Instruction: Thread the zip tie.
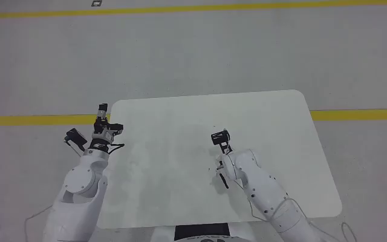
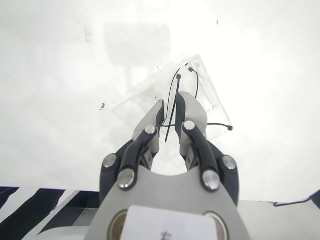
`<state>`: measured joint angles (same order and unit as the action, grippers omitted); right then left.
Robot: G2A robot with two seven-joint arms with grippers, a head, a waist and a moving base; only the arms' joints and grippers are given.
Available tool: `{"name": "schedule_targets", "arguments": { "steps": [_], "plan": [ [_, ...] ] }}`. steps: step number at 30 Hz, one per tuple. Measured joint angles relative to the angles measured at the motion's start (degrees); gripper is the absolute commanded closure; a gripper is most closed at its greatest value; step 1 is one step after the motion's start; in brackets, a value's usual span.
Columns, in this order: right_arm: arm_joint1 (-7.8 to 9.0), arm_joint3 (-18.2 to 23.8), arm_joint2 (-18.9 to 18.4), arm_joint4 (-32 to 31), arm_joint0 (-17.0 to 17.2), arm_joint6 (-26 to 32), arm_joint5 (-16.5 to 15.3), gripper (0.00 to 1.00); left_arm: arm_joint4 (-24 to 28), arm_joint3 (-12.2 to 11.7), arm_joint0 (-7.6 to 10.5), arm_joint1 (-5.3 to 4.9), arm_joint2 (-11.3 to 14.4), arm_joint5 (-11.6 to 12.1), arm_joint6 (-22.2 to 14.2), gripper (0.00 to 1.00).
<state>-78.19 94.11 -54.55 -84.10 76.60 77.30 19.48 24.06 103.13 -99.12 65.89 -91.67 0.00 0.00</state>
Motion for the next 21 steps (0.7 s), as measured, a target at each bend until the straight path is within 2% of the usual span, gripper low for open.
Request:
{"name": "schedule_targets", "arguments": {
  "steps": [9,11,12,21],
  "plan": [
    [-0.79,-1.6,-0.4,-0.9,-0.1,-0.4,0.0,0.87,0.0,0.0,0.0,0.0,0.0,0.0,0.0,0.0],
    [-0.94,-1.9,-0.6,-1.1,-0.1,-0.4,0.0,0.93,0.0,0.0,0.0,0.0,0.0,0.0,0.0,0.0],
    [-1.01,-2.0,-0.7,-1.1,-0.1,-0.4,0.0,1.0,0.0,0.0,0.0,0.0,0.0,0.0,0.0,0.0],
    [-1.45,-0.9,-1.7,-1.5,0.5,-0.3,0.0,1.0,0.0,0.0,0.0,0.0,0.0,0.0,0.0,0.0]
  ]
}}
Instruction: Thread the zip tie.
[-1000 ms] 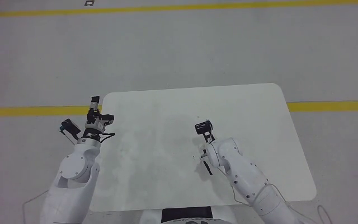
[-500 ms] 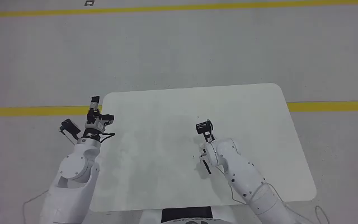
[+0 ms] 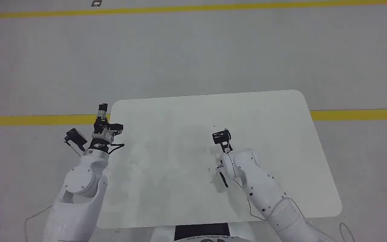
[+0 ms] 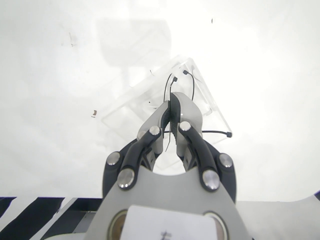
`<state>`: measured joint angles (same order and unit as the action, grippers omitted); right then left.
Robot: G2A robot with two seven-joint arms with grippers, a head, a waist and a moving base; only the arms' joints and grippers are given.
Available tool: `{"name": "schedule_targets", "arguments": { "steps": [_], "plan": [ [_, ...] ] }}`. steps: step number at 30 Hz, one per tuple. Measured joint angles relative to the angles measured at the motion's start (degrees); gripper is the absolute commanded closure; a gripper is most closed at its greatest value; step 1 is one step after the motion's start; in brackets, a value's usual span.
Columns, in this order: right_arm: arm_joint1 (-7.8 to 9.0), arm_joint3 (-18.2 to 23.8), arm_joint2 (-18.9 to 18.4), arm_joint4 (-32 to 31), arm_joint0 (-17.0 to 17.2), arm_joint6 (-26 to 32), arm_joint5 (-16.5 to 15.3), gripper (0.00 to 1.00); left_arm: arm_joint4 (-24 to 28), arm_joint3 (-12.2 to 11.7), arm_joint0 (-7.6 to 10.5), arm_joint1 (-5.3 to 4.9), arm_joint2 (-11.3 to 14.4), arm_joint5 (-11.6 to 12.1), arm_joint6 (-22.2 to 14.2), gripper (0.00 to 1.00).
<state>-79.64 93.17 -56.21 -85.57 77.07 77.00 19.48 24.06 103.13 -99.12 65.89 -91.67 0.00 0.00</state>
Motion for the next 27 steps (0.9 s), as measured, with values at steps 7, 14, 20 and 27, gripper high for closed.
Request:
{"name": "schedule_targets", "arguments": {
  "steps": [7,14,20,27],
  "plan": [
    [0.23,7.5,-2.0,0.5,3.0,0.9,-1.1,1.0,0.0,0.0,0.0,0.0,0.0,0.0,0.0,0.0],
    [0.61,13.8,-6.9,8.8,7.3,-4.3,-3.1,1.0,0.0,0.0,0.0,0.0,0.0,0.0,0.0,0.0],
    [0.82,16.0,-11.8,18.9,10.6,-12.4,-4.8,1.0,0.0,0.0,0.0,0.0,0.0,0.0,0.0,0.0],
    [0.9,16.5,-14.2,26.0,12.0,-17.0,-7.3,1.0,0.0,0.0,0.0,0.0,0.0,0.0,0.0,0.0]
  ]
}}
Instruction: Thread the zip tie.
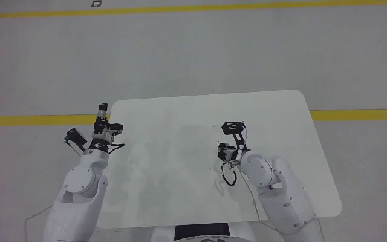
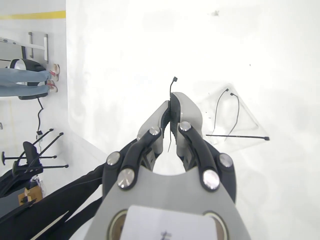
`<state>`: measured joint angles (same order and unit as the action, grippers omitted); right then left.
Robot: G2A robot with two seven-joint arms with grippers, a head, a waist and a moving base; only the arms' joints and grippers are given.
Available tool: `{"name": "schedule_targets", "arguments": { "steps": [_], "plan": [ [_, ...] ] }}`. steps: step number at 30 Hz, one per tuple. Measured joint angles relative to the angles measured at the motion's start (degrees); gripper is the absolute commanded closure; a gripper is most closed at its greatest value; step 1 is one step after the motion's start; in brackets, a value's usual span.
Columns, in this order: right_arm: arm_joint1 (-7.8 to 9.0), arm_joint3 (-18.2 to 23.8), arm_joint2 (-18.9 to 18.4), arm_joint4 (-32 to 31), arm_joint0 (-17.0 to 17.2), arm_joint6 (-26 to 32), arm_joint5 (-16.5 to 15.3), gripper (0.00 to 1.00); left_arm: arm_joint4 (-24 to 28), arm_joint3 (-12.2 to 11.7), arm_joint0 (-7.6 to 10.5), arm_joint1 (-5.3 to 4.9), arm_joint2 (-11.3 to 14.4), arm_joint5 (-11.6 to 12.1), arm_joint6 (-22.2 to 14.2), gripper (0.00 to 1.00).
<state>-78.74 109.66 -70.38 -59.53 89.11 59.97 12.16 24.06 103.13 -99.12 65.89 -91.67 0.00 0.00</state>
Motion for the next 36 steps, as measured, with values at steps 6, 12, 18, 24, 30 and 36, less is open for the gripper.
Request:
{"name": "schedule_targets", "arguments": {
  "steps": [6,12,18,24,30,36],
  "plan": [
    [0.0,0.0,0.0,-0.1,0.0,0.0,0.0,1.0,0.0,0.0,0.0,0.0,0.0,0.0,0.0,0.0],
    [-0.65,-0.5,1.4,7.9,-0.2,-10.9,-1.8,1.0,0.0,0.0,0.0,0.0,0.0,0.0,0.0,0.0],
    [-1.67,-3.5,5.1,16.0,-3.8,-20.3,-4.8,1.0,0.0,0.0,0.0,0.0,0.0,0.0,0.0,0.0],
    [-2.78,-7.6,8.0,22.9,-7.4,-28.5,-6.5,1.0,0.0,0.0,0.0,0.0,0.0,0.0,0.0,0.0],
    [-2.76,-7.6,7.9,22.7,-7.3,-28.3,-6.5,1.0,0.0,0.0,0.0,0.0,0.0,0.0,0.0,0.0],
    [-3.26,-8.4,8.3,26.4,-6.3,-37.6,-6.6,1.0,2.4,-1.3,0.95,-0.29,-0.4,-0.5,-9.2,0.0]
  ]
}}
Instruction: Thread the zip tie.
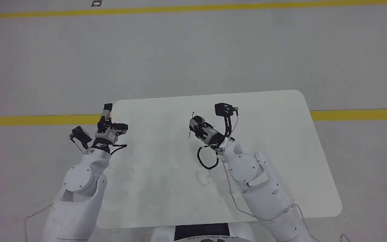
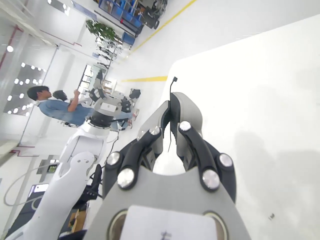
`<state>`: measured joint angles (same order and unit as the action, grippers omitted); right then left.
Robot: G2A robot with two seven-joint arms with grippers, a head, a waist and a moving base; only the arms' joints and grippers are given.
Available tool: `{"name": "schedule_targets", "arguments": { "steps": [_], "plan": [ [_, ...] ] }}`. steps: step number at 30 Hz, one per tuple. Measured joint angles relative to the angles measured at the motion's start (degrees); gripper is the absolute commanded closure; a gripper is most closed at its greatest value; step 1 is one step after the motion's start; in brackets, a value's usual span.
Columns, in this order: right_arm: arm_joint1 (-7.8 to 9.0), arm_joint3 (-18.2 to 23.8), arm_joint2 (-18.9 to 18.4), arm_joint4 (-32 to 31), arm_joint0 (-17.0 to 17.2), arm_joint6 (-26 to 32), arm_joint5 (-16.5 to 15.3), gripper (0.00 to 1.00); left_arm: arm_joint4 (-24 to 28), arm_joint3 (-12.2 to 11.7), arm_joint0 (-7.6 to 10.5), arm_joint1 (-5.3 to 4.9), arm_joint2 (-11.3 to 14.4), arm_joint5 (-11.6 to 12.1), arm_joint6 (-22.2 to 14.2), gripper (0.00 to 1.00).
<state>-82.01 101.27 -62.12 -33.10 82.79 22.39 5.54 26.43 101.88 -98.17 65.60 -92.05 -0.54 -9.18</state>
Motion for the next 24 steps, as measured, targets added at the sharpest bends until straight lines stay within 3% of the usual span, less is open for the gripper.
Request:
{"name": "schedule_targets", "arguments": {
  "steps": [5,8,16,20,24],
  "plan": [
    [-0.74,-1.7,1.2,4.5,-1.0,-5.1,1.4,1.0,-1.4,-1.0,0.68,-0.71,-0.6,-1.6,-11.6,0.0],
    [-1.09,-2.3,1.5,8.4,-1.5,-5.9,2.4,1.0,-2.5,-1.3,1.11,-1.02,-0.6,-0.1,-16.9,0.0],
    [-1.2,-2.3,1.6,9.4,-1.1,-6.4,2.1,1.0,-2.8,-1.3,1.29,-1.0,-0.3,0.1,-17.1,0.0],
    [-1.9,-3.1,3.0,14.4,-1.9,-8.0,5.3,1.0,1.3,-2.2,2.34,-1.09,0.5,0.1,-23.5,0.0],
    [-2.83,-4.2,4.2,19.7,-3.4,-10.7,9.4,1.0,1.6,-2.8,3.26,-1.27,1.4,-0.8,-27.2,0.0]
  ]
}}
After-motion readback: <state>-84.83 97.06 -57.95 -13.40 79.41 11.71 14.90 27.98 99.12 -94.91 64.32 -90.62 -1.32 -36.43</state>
